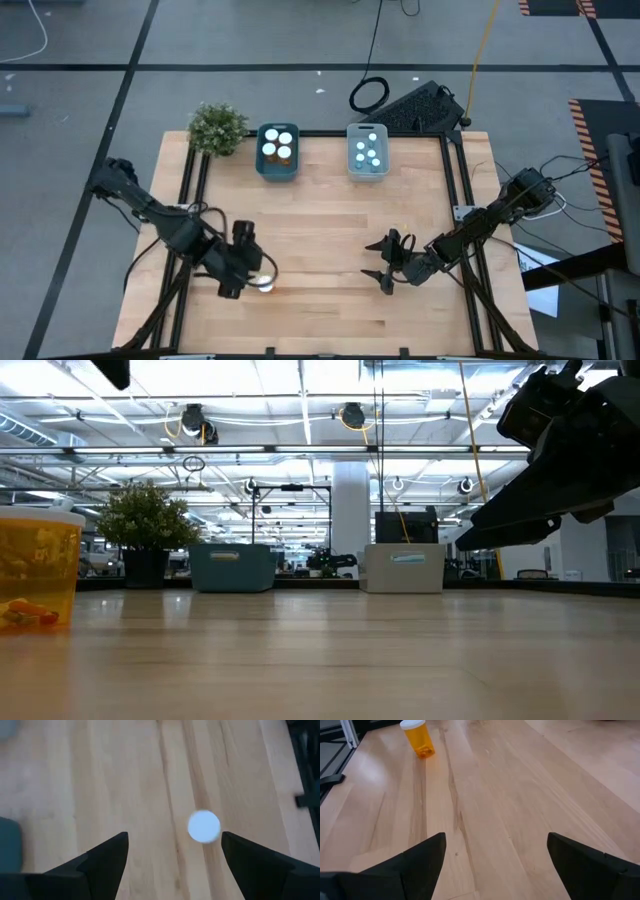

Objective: Pick and place medicine bottles into bin by pill shape (circle, oval)
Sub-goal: Put the orange pill bottle into the green bin

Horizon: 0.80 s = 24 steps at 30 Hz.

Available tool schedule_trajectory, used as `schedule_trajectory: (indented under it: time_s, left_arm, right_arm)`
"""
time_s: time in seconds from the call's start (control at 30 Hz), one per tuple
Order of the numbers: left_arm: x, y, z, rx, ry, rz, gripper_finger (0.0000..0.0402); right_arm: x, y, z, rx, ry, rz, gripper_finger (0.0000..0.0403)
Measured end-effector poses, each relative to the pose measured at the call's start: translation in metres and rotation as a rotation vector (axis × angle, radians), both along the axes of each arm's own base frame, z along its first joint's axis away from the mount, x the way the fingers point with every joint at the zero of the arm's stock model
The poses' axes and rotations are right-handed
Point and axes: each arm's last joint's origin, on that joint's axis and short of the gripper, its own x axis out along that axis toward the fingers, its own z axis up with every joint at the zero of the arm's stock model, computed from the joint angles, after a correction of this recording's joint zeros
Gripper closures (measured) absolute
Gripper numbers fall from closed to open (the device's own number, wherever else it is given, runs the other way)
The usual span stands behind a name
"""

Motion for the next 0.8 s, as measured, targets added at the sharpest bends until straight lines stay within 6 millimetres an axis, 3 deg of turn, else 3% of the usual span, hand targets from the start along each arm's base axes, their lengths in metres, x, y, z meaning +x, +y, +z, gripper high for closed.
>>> schedule_trajectory:
  time_s: [0.37, 0.8]
  left_arm:
    - [0.035, -0.034, -0.034, -0.033, 0.336, -0.194, 0.0078]
    - [0.058, -0.047, -0.080, 0.058, 0.427, -0.194, 0.0078]
  right_arm:
    - [0.000, 0.000, 0.000, -0.003, 0.001, 0.002, 0.0062]
    - [0.000, 0.000, 0.000, 0.001, 0.000, 0.001, 0.0062]
